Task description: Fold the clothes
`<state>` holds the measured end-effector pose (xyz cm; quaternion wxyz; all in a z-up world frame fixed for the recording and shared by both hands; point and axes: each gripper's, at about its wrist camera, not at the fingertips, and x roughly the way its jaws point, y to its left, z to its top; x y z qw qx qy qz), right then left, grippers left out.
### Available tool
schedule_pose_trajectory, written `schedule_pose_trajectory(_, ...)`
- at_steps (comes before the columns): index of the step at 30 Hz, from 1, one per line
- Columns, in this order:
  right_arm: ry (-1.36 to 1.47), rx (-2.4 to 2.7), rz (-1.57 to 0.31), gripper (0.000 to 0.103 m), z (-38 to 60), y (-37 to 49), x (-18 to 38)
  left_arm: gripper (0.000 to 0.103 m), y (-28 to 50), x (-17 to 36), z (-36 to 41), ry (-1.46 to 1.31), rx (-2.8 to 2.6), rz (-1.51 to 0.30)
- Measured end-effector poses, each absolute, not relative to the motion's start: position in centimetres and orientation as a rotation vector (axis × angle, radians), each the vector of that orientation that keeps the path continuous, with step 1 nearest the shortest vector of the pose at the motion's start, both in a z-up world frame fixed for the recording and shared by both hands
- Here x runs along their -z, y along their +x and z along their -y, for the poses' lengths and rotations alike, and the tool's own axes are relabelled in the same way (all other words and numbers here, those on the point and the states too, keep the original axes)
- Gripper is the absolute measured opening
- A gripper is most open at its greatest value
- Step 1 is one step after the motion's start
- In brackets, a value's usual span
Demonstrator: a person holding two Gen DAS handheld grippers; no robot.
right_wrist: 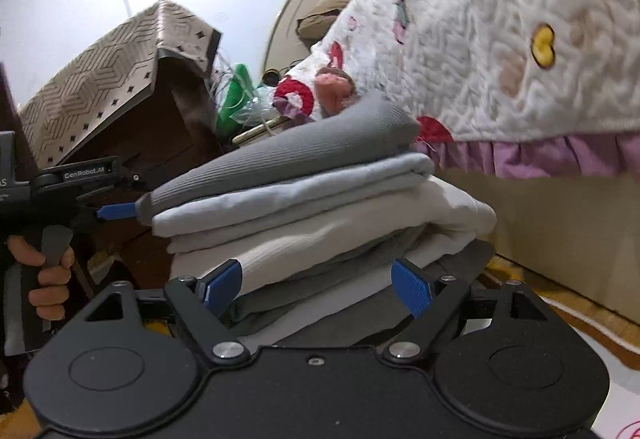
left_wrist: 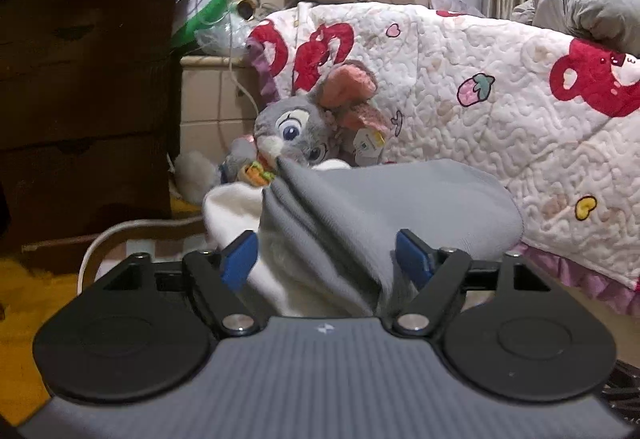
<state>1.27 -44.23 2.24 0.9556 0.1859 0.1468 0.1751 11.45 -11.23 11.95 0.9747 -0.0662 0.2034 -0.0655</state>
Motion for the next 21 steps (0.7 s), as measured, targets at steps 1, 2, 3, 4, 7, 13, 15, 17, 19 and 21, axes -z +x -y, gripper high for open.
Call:
schedule_pose_trajectory(1,0.364,-0.362,-0.295,0.087,44.0,1.1,-2.5,0.080,11.4,-11.9,11.2,-0.143,0.132,-0.414)
schedule_pose_trajectory(2,0.354,-0.370,-0.293,0.087,43.7,1.3,-2.8,0.080,11.3,-11.8,11.3,-0.152,0.133,-0.418)
schedule_pose_trajectory(3,0.354,-0.366,-0.309,0.087,43.5,2.1,-3.1,0.080,11.3,-11.7,11.2,-0.162,0.132,-0.420)
schedule_pose_trajectory(4,0.354,-0.361,-0.326,0.087,43.3,2.9,-3.4,0.080,11.3,-11.7,11.1,-0.173,0.129,-0.420)
schedule_pose_trajectory(7,0.454,-0.355,-0.351,0.087,43.5,4.2,-3.4,0.080,10.7,-11.9,11.3,-0.147,0.129,-0.388)
schedule_pose_trajectory(13,1.119,-0.396,-0.407,0.090,48.4,8.2,3.1,0.080,12.2,-12.2,15.3,0.093,0.308,-0.290)
schedule_pose_trajectory(15,1.304,-0.347,-0.401,0.091,49.5,10.1,5.6,0.080,14.4,-11.4,16.8,0.170,0.345,-0.333)
schedule_pose_trajectory(17,1.449,-0.312,-0.394,0.092,49.9,12.5,7.8,0.081,16.3,-10.6,16.8,0.195,0.370,-0.379)
schedule_pose_trajectory(19,1.579,-0.297,-0.377,0.096,50.0,15.1,9.8,0.081,17.7,-9.9,16.2,0.196,0.390,-0.408)
schedule_pose_trajectory(21,1.543,-0.336,-0.368,0.094,49.1,18.2,9.3,0.081,17.5,-9.7,15.2,0.189,0.358,-0.397)
